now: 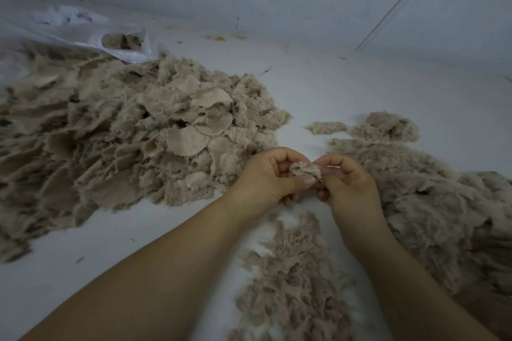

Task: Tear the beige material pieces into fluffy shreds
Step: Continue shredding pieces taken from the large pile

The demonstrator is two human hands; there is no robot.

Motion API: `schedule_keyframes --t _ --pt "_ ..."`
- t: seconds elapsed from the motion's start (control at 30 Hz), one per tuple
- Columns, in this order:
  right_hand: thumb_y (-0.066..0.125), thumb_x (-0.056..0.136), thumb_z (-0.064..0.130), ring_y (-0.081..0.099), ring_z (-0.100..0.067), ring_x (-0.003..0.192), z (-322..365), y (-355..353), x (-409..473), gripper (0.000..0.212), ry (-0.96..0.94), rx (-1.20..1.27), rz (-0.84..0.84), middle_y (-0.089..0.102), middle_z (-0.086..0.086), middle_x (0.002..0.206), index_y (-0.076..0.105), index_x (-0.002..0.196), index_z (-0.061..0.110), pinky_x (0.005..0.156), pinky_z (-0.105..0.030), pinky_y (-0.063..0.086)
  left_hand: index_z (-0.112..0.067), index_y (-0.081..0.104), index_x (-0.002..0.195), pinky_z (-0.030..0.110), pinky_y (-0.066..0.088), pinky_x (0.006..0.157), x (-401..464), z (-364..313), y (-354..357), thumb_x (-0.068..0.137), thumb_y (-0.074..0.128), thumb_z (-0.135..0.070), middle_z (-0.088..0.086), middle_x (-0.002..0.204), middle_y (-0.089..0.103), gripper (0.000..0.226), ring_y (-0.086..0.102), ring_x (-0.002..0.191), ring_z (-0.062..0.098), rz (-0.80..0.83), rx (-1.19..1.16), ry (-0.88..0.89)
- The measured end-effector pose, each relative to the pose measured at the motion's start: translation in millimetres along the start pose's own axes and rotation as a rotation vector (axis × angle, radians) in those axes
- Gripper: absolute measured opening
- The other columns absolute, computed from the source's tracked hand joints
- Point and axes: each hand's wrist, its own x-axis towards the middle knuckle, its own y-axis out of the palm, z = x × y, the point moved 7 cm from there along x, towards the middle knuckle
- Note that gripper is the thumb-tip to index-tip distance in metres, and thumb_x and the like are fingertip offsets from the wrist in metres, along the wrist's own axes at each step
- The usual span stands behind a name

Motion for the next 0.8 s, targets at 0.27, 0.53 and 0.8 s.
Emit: schedule_keyframes --t 0.27,0.53,0.8 --pt "0.074 0.087 0.007 0.063 -0.022 0.076 0.7 12.2 -5.5 0.016 -0.068 -0.167 0.085 0.069 -0.012 0.083 0.067 0.089 0.021 0.072 -0.039 0.055 -0.012 0.065 0.07 0.023 0.039 0.04 0.2 3.0 -10.3 0.096 0.06 -0.015 0.007 0.056 0.058 0.026 0.049 0.043 0.017 -0.146 -0.045 0.012" --pt "0.068 0.092 0.01 0.068 -0.008 0.061 4.7 11.6 -8.5 0.016 -0.081 -0.07 0.042 0.072 0.001 0.065 0.067 0.077 0.011 0.057 -0.017 0.052 -0.015 0.066 0.074 0.022 0.039 0.039 0.1 1.0 -12.3 0.094 0.062 -0.01 0.006 0.058 0.06 0.02 0.05 0.042 0.015 -0.177 -0.064 0.049" --pt "0.071 0.091 0.01 0.056 -0.005 0.055 9.3 10.1 -10.4 0.02 -0.129 -0.136 0.051 0.066 0.002 0.059 0.073 0.071 0.013 0.056 -0.019 0.047 -0.013 0.061 0.086 0.023 0.042 0.042 1.9 6.6 -13.1 0.092 0.062 -0.002 0.008 0.063 0.063 0.012 0.053 0.045 0.016 -0.176 -0.125 0.042"
